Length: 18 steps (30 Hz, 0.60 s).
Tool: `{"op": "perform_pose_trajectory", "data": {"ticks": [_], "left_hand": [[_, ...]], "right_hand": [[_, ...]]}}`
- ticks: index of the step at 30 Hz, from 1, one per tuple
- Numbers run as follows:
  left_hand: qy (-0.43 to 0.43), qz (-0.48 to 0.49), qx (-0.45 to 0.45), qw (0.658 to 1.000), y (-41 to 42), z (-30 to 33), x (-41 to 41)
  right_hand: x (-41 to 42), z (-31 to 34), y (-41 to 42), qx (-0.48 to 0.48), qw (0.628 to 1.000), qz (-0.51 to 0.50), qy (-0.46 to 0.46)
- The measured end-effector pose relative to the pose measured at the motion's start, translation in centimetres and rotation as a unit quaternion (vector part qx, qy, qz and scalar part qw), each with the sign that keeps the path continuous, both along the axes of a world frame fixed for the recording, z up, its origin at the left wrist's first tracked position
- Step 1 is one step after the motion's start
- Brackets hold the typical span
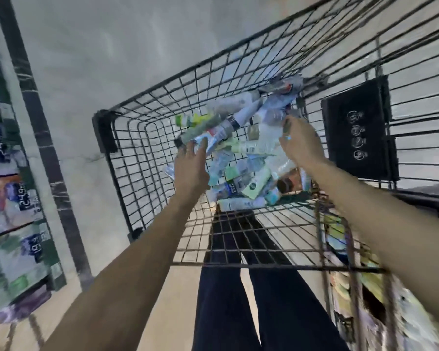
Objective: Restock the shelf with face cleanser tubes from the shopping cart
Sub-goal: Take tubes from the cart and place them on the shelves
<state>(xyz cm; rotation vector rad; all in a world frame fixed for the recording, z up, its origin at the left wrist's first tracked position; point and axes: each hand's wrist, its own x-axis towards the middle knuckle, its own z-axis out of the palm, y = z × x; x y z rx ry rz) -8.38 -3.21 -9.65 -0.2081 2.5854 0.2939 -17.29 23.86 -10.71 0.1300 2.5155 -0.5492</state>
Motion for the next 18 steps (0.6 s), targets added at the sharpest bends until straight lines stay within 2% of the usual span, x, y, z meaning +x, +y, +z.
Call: {"op": "perform_pose_trajectory", "data": {"ticks": [3,7,13,18], "left_hand": [[0.014,0.013,-0.002,1.000,-0.5,-3.7,-0.9],[0.077,-0.011,0.010,0.997,-1.4,-6.7,-1.5],[0.128,-0.061,0.045,0.989,-3.2,-8.5,-0.9],[0.158,-0.011,0.152,0.976,-3.3,-7.5,-2.2]], "right_hand": [[-1.4,-3.8,0.9,0.021,0.999,0.012,0.020],[-2.5,-7.5,1.9,0.034,0.998,0.025,0.041],[-3.2,-9.4,1.9,0.048,0.997,0.031,0.042],[-2.6,-8.3,2.0,0.033,0.993,0.089,0.071]]}}
